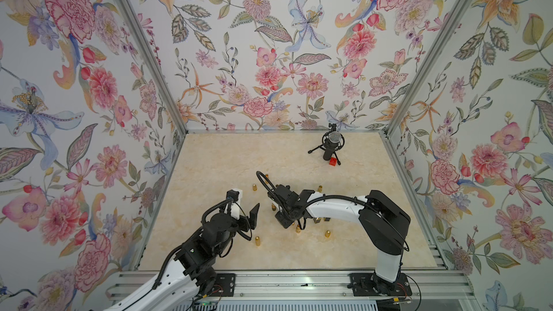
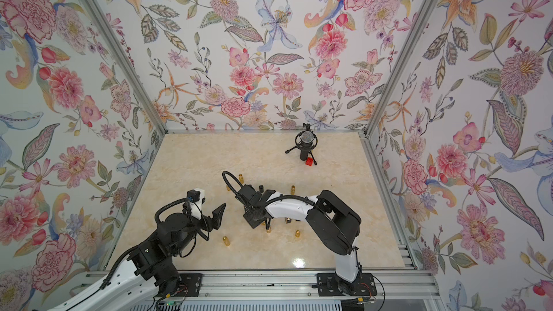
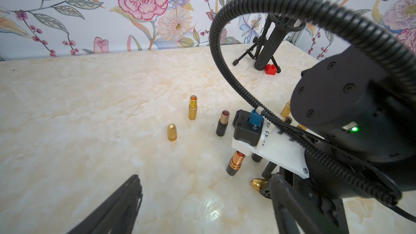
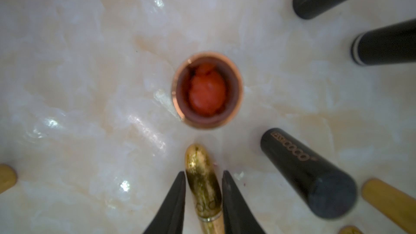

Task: Open the lipstick cap
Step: Pick up the lipstick at the center of the board.

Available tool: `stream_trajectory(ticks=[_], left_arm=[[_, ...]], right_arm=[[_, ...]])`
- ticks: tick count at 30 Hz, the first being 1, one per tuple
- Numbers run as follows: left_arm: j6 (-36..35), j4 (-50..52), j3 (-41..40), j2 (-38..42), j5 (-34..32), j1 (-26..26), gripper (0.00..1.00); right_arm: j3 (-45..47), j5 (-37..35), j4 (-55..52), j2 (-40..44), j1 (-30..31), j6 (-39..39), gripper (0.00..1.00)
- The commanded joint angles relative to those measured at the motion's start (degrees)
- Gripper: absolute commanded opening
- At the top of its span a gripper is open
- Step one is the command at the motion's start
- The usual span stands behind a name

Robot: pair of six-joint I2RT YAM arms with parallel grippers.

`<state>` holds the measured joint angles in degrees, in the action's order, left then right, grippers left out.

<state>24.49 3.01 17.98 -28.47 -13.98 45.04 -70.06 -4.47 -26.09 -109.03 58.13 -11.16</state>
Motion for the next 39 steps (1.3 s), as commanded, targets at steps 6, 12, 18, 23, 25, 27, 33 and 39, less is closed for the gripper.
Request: stream_trajectory(ticks=[6,12,18,23,25,27,33,39], left_arm=[[1.00,0.84,1.58,0.67,-1.42,0.43,0.90],[1.09,1.25,2.12,0.65,-1.32,0.45,0.90],[1.28,1.84,3.67,0.78,-0.58,0.40,0.89],[2.68,1.49,4.91,0.37,1.27,0.40,0.87],[3.72,-0.11,4.79,0.09,3.78,0.41,0.85],[5.19,-1.70,4.70,-0.67,6.27,0.49,0.84],[11.24,-10.05,2.62,-3.90,16.87,0.94,0.83],[18.56,-26.28,-3.12,-5.96,25.31,1.02,0.77]], right_arm=[[-1.50,-2.08,-1.07,-2.15,0.58,1.36,0.25],[-1.25,-2.12,-1.06,-0.31,0.84,1.28,0.22],[-0.08,0.21,-0.22,5.10,0.17,-0.80,0.21],[2.20,2.83,2.56,11.04,-0.88,-3.60,0.20],[3.07,3.34,3.99,13.68,-0.96,-4.65,0.20],[4.54,4.21,6.56,16.80,-1.21,-6.05,0.20],[9.65,6.36,17.35,26.23,-2.25,-9.71,0.21],[16.35,7.62,31.30,32.90,-3.24,-12.84,0.21]])
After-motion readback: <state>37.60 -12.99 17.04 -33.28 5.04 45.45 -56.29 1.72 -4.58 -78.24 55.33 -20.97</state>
